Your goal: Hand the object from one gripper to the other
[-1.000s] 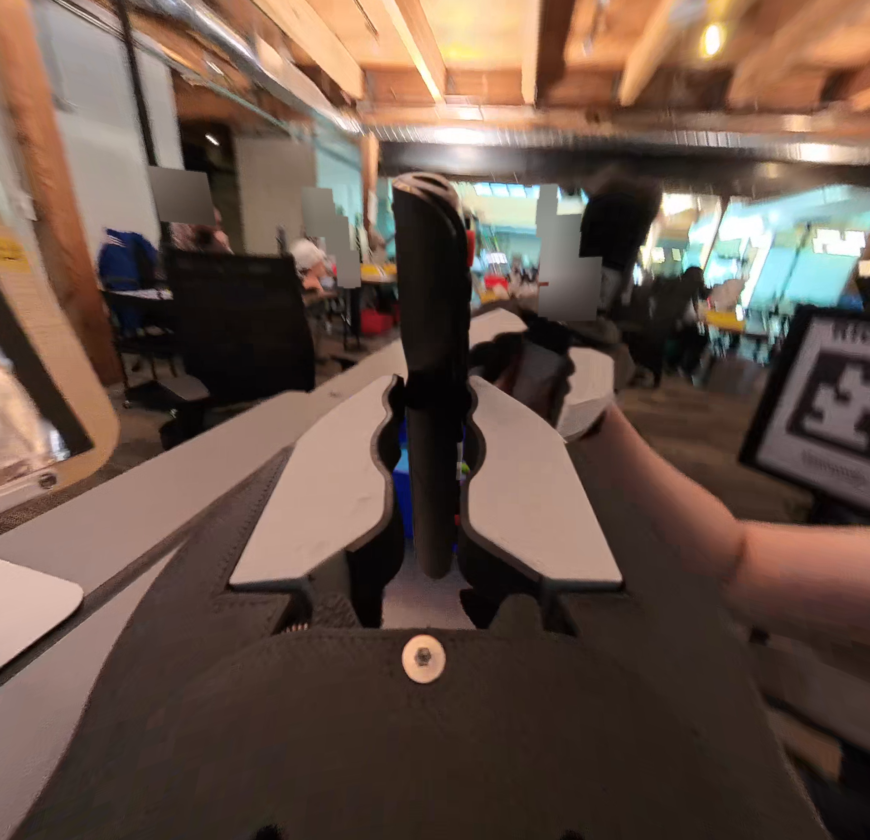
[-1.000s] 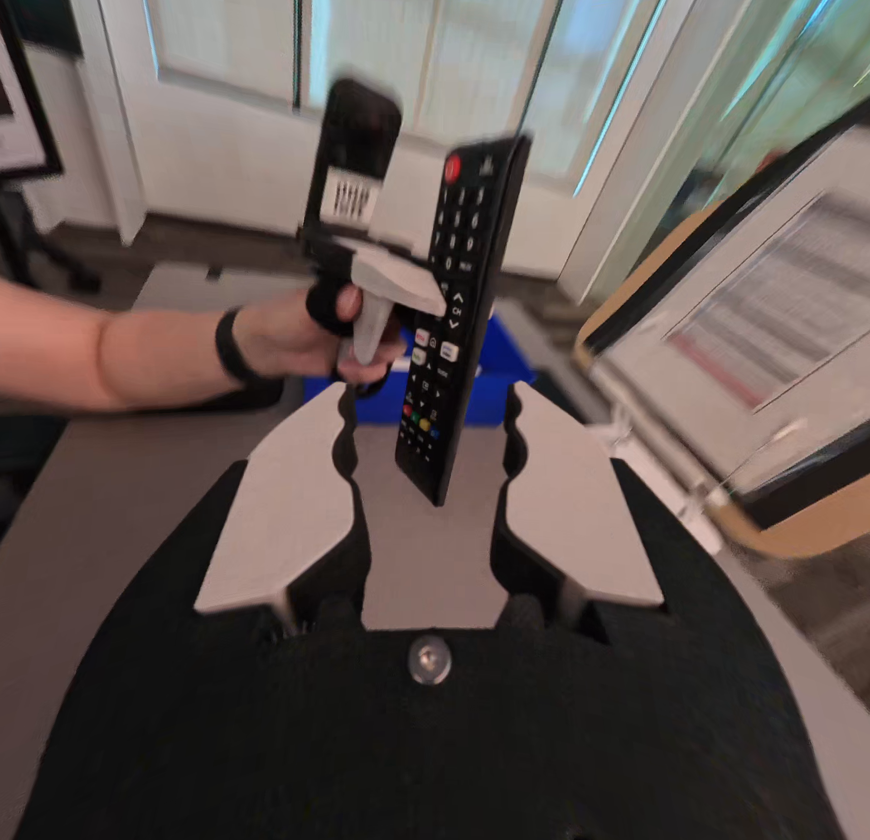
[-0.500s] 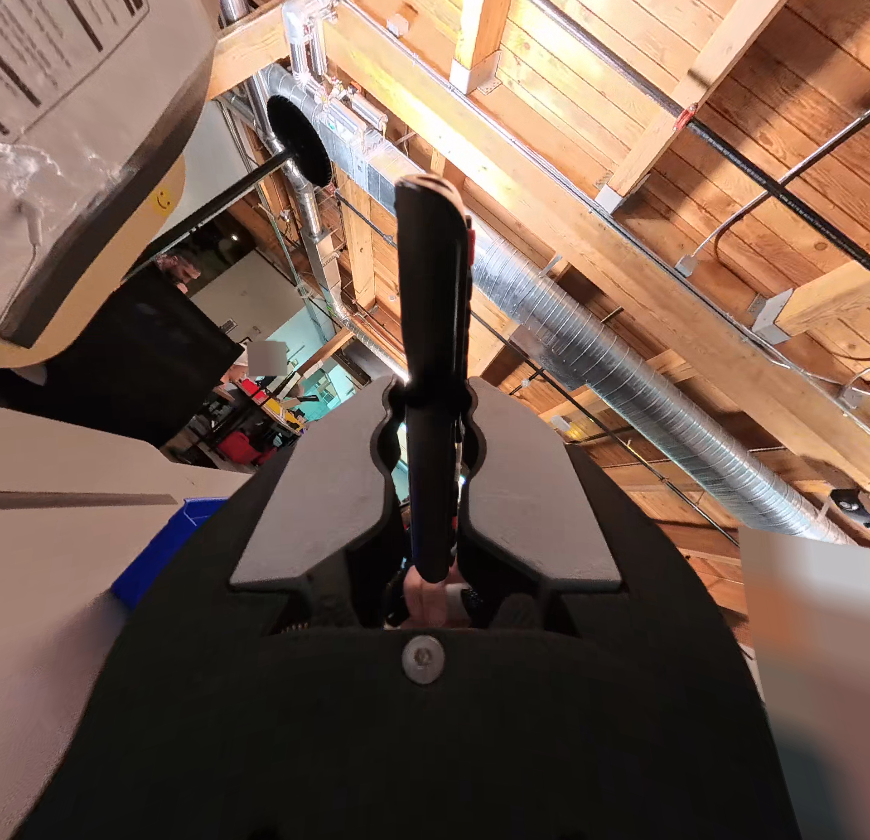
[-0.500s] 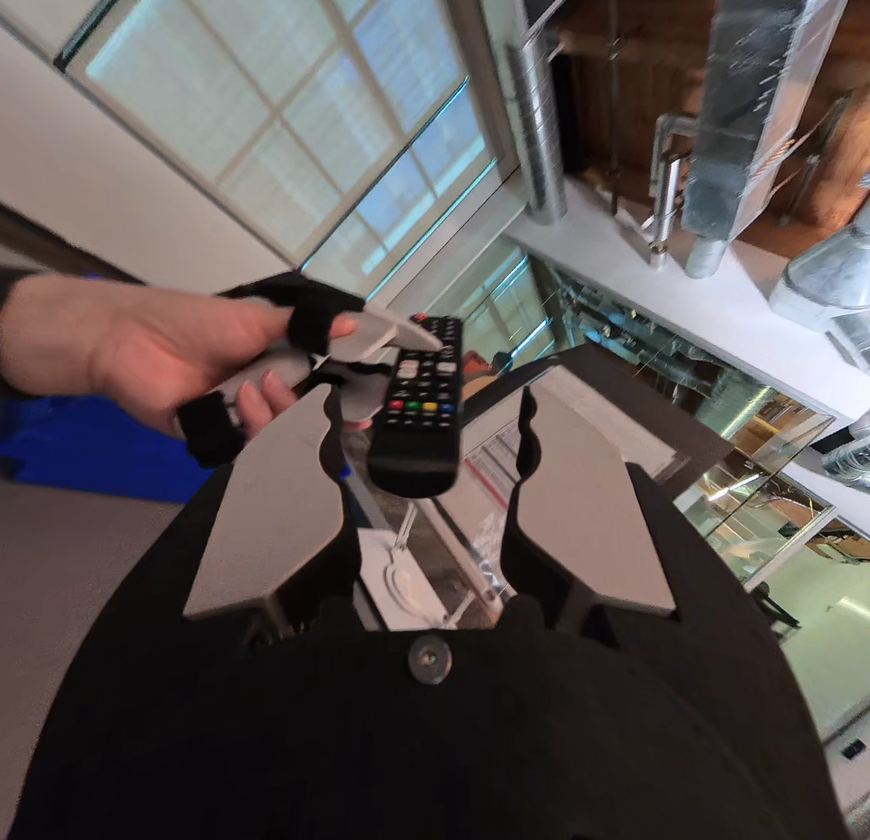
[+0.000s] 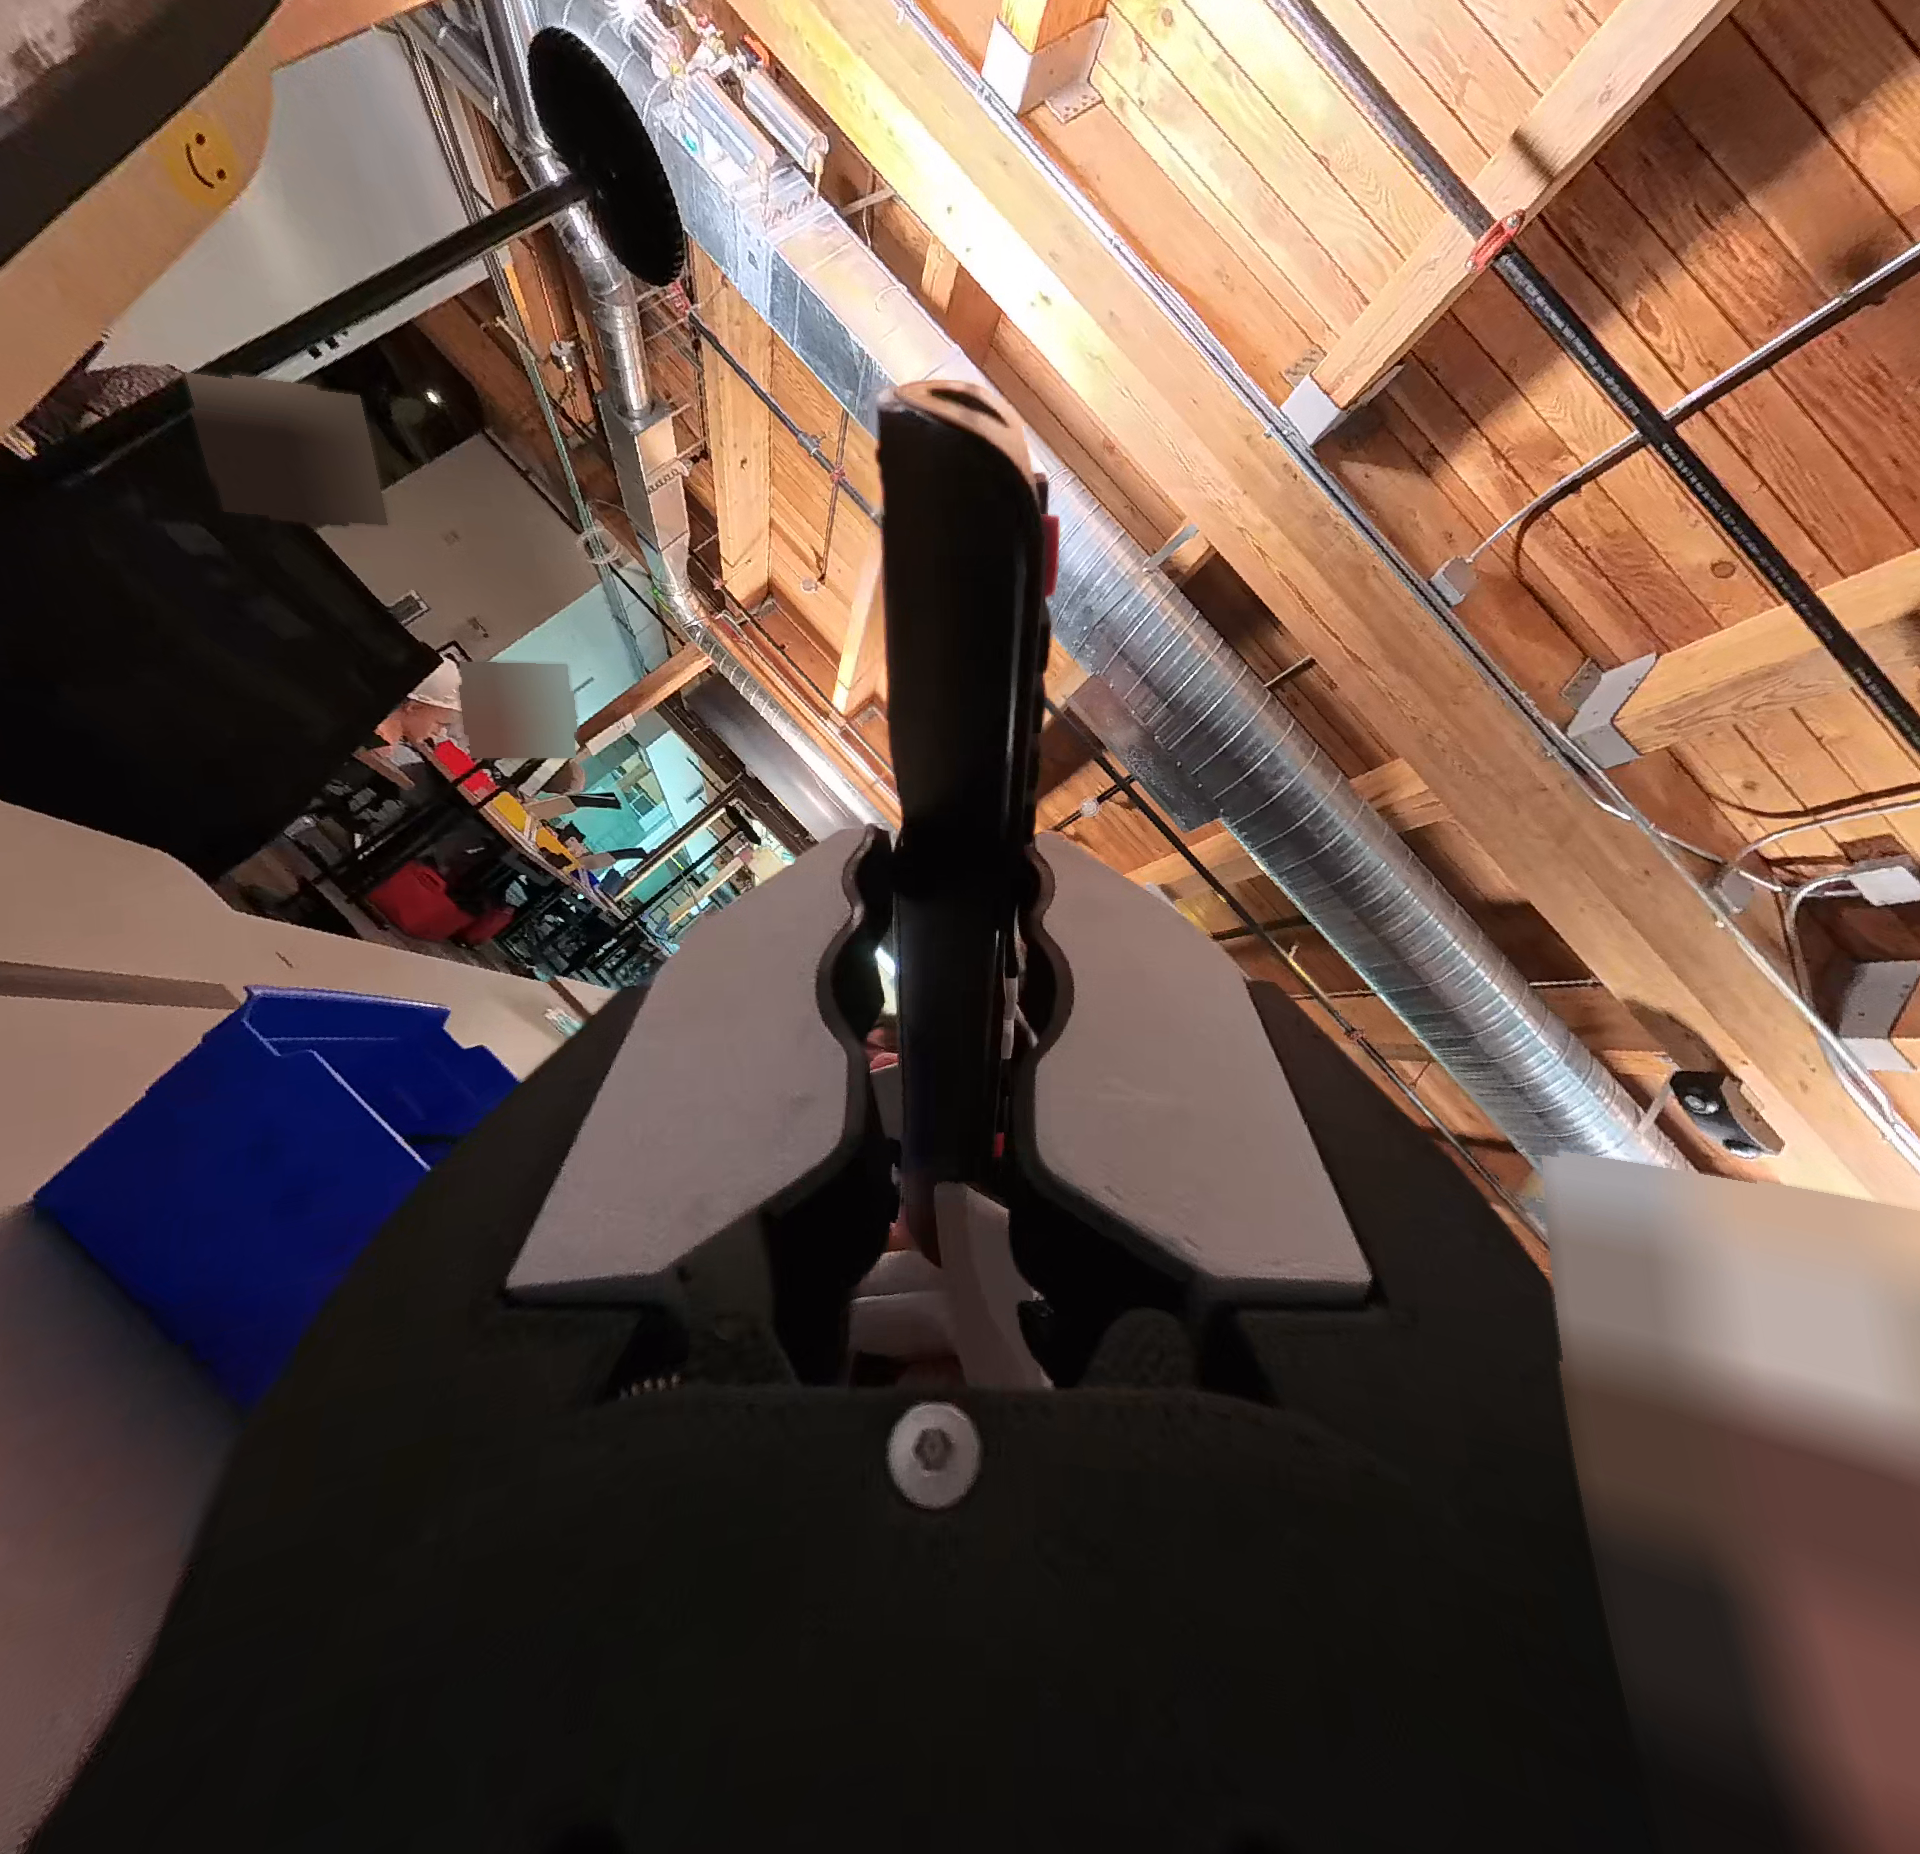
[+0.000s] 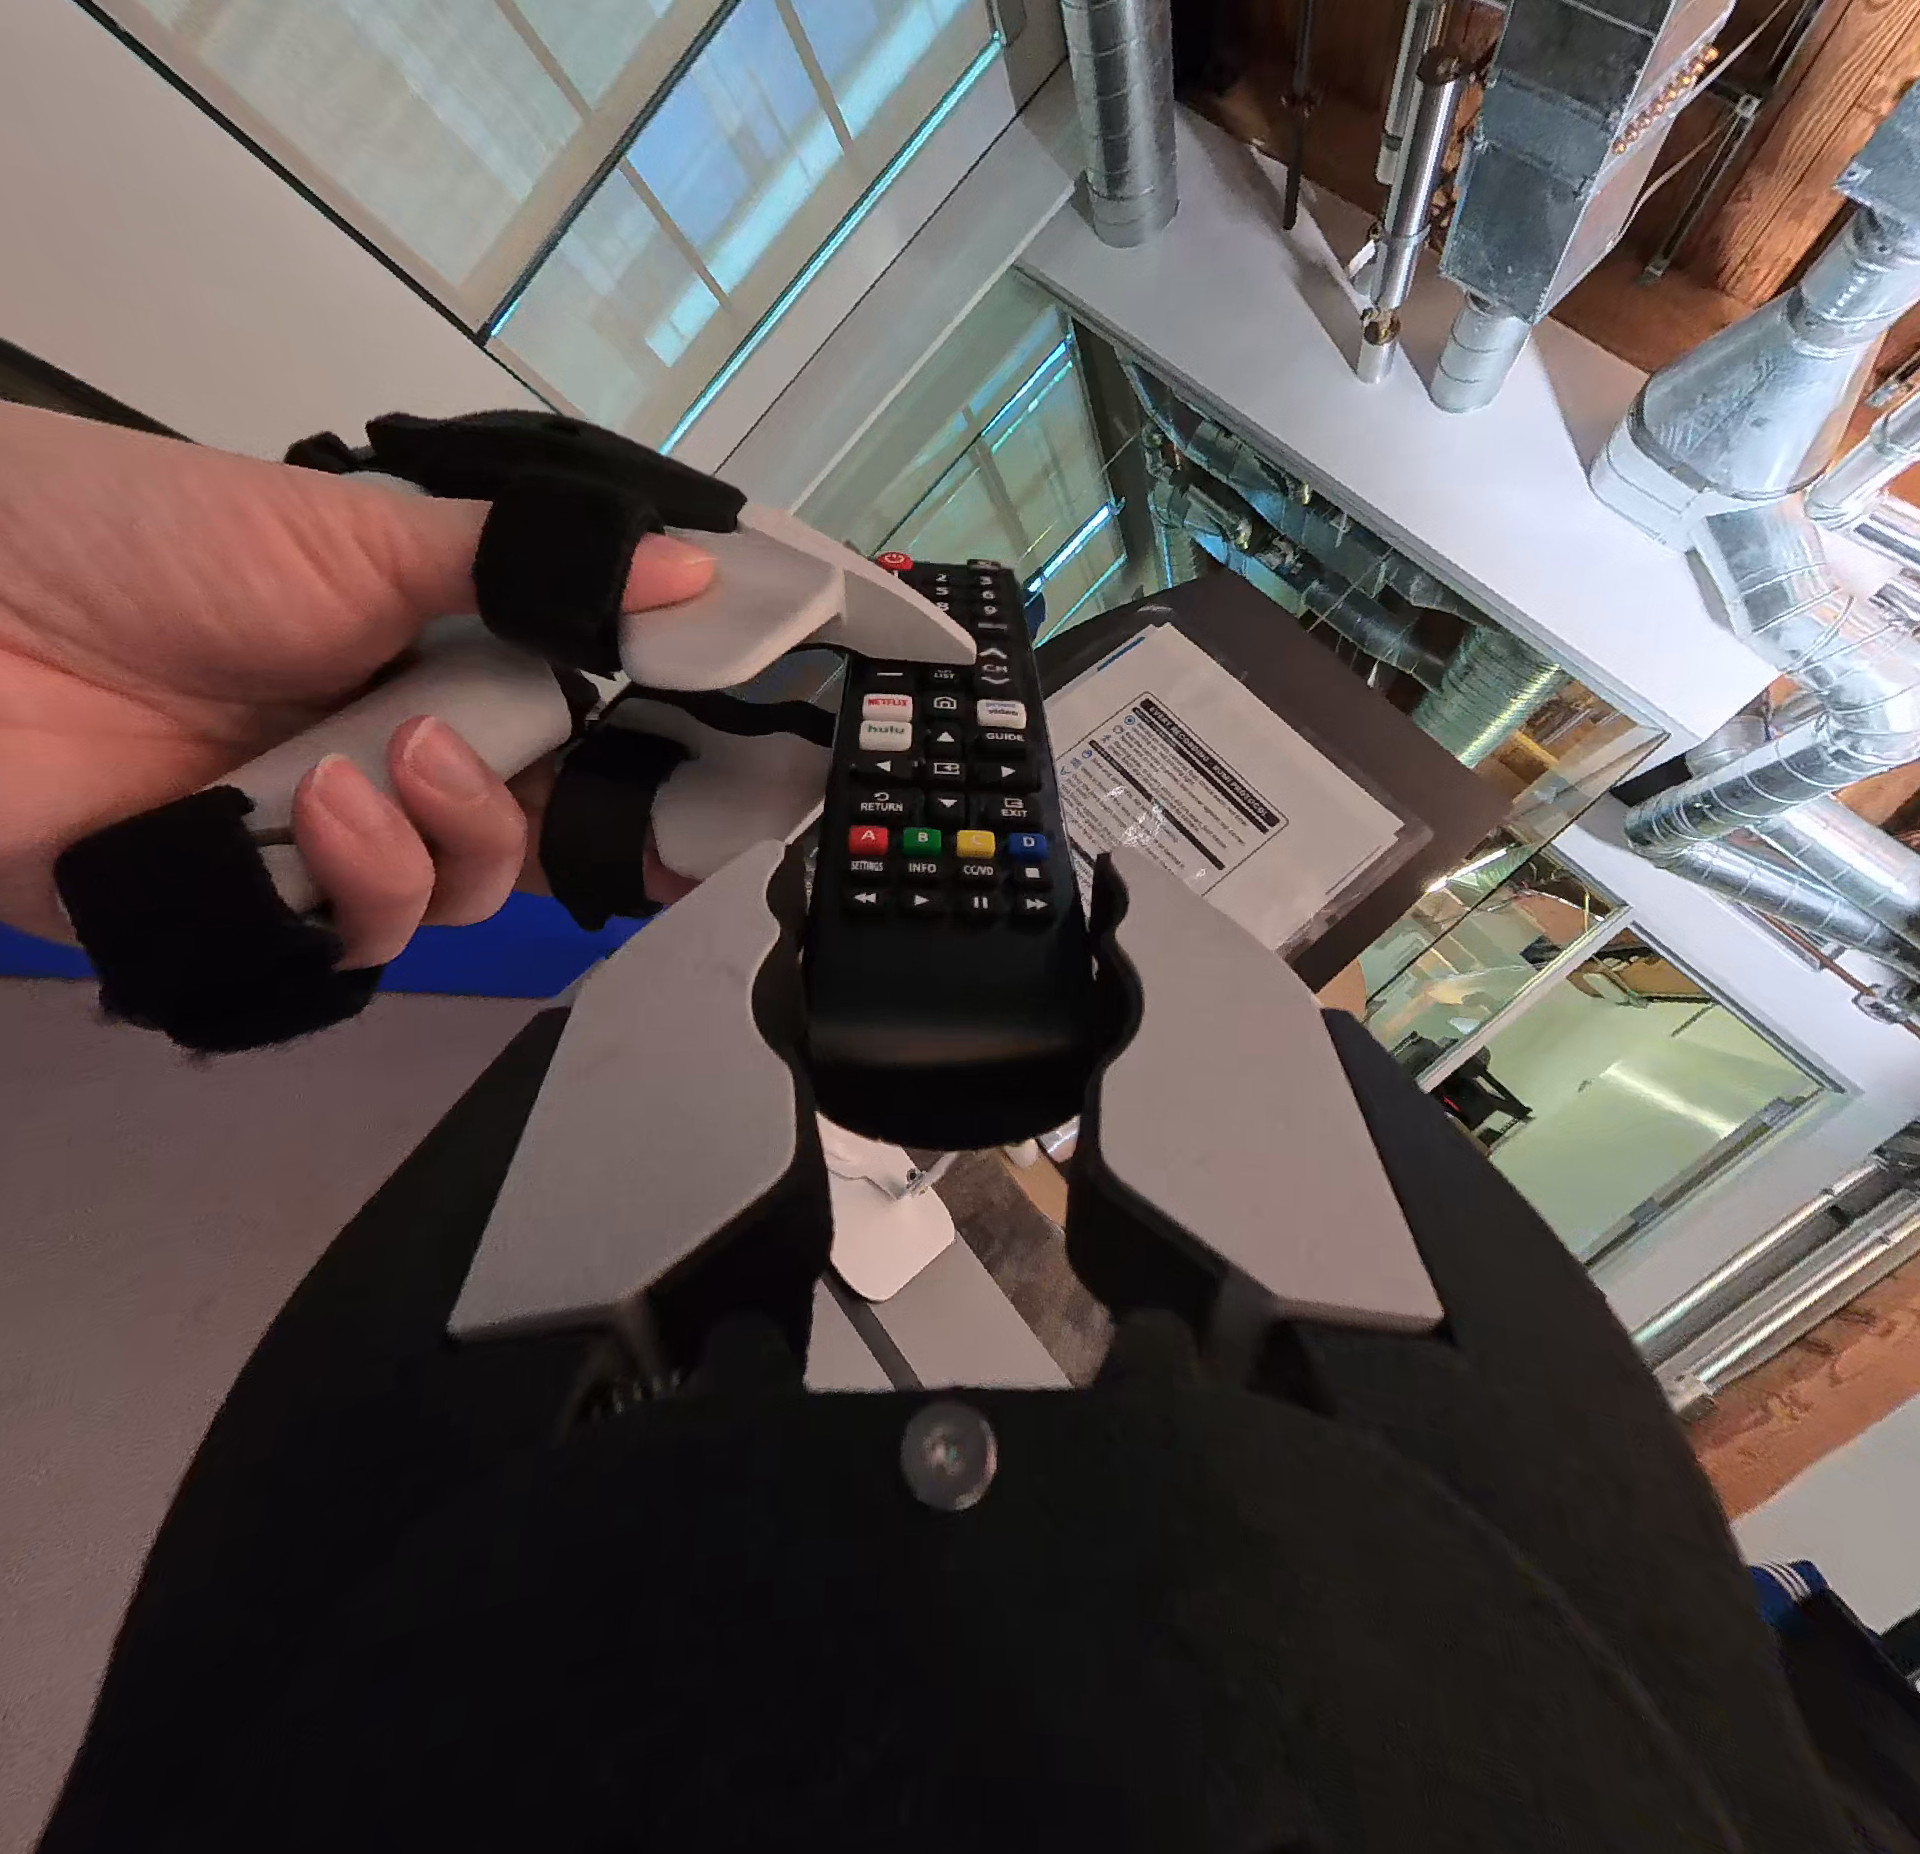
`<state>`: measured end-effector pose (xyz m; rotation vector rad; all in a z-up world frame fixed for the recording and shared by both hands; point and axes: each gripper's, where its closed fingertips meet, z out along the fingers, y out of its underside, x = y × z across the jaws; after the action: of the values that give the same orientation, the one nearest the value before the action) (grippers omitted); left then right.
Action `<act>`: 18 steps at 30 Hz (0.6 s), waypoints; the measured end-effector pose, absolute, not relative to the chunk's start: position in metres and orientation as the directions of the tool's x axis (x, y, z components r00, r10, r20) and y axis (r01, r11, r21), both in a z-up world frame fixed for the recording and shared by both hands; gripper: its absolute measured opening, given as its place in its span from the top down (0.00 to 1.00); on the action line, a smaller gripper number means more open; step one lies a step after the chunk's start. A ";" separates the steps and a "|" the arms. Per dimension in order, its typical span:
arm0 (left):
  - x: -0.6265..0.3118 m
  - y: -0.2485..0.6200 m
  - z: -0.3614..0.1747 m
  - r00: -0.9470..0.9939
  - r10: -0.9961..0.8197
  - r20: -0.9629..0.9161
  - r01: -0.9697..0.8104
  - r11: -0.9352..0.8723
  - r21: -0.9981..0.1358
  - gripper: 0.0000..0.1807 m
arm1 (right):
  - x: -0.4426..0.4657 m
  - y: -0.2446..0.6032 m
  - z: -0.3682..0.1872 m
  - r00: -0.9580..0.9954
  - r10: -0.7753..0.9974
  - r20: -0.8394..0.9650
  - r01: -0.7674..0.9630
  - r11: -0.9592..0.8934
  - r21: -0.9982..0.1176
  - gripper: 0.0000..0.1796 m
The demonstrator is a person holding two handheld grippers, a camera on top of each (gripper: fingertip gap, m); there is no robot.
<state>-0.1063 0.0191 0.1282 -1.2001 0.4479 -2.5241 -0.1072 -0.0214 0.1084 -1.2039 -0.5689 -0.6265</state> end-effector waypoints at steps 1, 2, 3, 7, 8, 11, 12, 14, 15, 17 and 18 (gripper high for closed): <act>-0.106 0.019 0.128 -0.601 -0.402 0.691 0.139 -0.904 -0.405 0.88 | -0.107 -0.022 0.110 0.696 -0.152 0.702 0.715 0.232 -0.659 0.70; -0.106 0.019 0.127 -0.601 -0.401 0.691 0.138 -0.904 -0.404 0.88 | -0.106 -0.023 0.111 0.686 -0.169 0.708 0.726 0.230 -0.648 0.69; -0.106 0.019 0.128 -0.602 -0.399 0.692 0.137 -0.905 -0.403 0.88 | -0.107 -0.022 0.111 0.673 -0.172 0.719 0.738 0.222 -0.637 0.68; -0.106 0.018 0.129 -0.609 -0.393 0.689 0.123 -0.905 -0.408 0.88 | -0.109 -0.021 0.110 0.658 -0.162 0.735 0.751 0.214 -0.625 0.66; -0.107 0.018 0.130 -0.614 -0.387 0.688 0.118 -0.907 -0.405 0.88 | -0.109 -0.021 0.110 0.661 -0.155 0.734 0.748 0.215 -0.628 0.66; -0.107 0.017 0.130 -0.618 -0.381 0.688 0.110 -0.908 -0.404 0.88 | -0.108 -0.023 0.111 0.644 -0.174 0.745 0.763 0.224 -0.607 0.66; -0.107 0.017 0.130 -0.622 -0.378 0.685 0.110 -0.909 -0.402 0.88 | -0.109 -0.023 0.111 0.637 -0.177 0.750 0.769 0.221 -0.600 0.66; -0.107 0.017 0.130 -0.633 -0.353 0.689 0.096 -0.919 -0.383 0.88 | -0.110 -0.023 0.112 0.623 -0.184 0.760 0.780 0.222 -0.586 0.65; -0.107 0.017 0.130 -0.637 -0.343 0.690 0.091 -0.923 -0.375 0.88 | -0.111 -0.024 0.112 0.621 -0.186 0.762 0.781 0.225 -0.582 0.66; -0.108 0.020 0.131 -0.646 -0.321 0.693 0.090 -0.933 -0.348 0.87 | -0.111 -0.024 0.112 0.620 -0.185 0.762 0.782 0.224 -0.582 0.65; -0.109 0.022 0.132 -0.654 -0.303 0.693 0.086 -0.940 -0.330 0.88 | -0.110 -0.024 0.112 0.619 -0.189 0.763 0.784 0.221 -0.581 0.65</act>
<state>-0.1089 0.0220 0.1315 -1.1809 0.3970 -2.6462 -0.1101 -0.0242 0.1120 -1.1620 -0.6208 -0.7351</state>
